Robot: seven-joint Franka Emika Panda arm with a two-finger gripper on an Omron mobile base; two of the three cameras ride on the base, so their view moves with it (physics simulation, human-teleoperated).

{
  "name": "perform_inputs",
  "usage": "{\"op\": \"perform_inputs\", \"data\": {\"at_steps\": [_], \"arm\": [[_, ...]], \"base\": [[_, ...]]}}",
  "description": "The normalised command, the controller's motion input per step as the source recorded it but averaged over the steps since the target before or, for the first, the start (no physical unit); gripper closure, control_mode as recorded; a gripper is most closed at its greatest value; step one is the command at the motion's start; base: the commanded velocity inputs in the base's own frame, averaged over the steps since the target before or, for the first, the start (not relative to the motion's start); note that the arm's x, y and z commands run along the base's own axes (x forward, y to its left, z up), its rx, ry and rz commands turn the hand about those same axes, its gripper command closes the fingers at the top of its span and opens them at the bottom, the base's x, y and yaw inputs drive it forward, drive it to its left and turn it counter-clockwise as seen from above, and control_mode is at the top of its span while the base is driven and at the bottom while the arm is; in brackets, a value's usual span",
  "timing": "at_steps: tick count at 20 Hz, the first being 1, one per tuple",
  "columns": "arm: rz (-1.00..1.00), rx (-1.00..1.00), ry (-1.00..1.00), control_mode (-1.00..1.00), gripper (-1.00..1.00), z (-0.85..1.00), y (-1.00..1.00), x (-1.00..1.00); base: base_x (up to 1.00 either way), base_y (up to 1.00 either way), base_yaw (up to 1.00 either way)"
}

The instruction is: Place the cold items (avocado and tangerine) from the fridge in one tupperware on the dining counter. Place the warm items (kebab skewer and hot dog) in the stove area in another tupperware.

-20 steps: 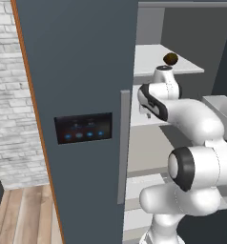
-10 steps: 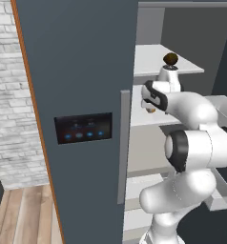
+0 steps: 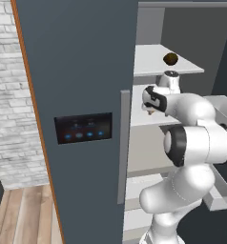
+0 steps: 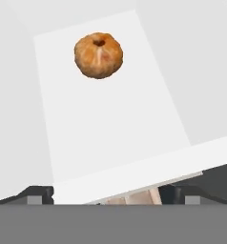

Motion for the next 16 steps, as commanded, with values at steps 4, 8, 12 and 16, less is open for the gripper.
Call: {"op": "perform_inputs", "data": {"at_steps": [4, 8, 12, 16], "arm": [[0.00, 0.00, 0.00, -1.00, -1.00, -0.10, -0.01, 0.19], [0.00, 0.00, 0.00, -1.00, -1.00, -0.07, -0.02, 0.25], [0.00, 0.00, 0.00, -1.00, -1.00, -0.08, -0.01, 0.32], [0.00, 0.00, 0.00, -1.00, -1.00, -0.09, -0.01, 0.34]], "base": [[0.00, 0.00, 0.00], [0.00, 0.00, 0.00], [0.00, 0.00, 0.00], [0.00, 0.00, 0.00]]}}
